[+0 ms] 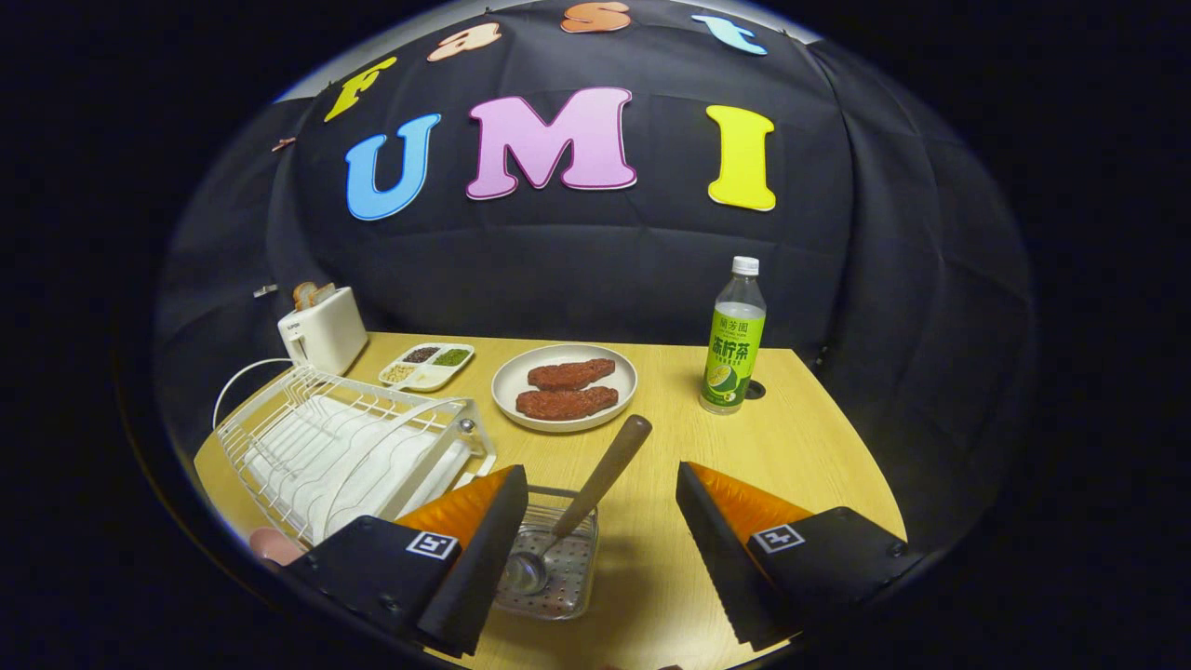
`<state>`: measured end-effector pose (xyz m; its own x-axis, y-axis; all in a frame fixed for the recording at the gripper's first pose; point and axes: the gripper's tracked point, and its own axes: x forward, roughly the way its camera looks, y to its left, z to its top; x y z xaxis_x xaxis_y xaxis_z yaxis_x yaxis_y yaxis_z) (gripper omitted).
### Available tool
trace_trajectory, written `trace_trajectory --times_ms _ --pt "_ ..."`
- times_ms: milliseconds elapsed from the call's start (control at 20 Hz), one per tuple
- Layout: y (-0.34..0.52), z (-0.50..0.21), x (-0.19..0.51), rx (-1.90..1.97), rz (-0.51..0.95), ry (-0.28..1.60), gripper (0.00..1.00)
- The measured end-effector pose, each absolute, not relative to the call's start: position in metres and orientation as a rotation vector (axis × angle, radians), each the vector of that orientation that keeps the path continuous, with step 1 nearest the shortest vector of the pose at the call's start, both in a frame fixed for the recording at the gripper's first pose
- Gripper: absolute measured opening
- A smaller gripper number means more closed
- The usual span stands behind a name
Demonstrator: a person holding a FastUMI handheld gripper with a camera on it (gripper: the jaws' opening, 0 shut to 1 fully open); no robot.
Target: Take the plate from the dish rack, then take the spoon from the basket and place it into the plate.
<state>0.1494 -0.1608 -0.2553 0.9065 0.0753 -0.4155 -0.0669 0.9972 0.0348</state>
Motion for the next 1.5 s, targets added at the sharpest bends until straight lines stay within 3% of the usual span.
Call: trace_trajectory --times_ms 350,800,950,1050,1500 --pt "-0.155 -0.269 0.176 0.028 0.088 0.478 0.98" --pt "-0.146 -0.272 0.176 0.006 0.107 0.514 0.33" --pt "-0.139 -0.271 0.172 0.045 0.116 0.531 0.27" --pt "-0.134 -0.266 0.172 0.052 0.136 0.524 0.16" --pt "-0.132 -0.222 0.165 0.061 0.128 0.466 0.11"
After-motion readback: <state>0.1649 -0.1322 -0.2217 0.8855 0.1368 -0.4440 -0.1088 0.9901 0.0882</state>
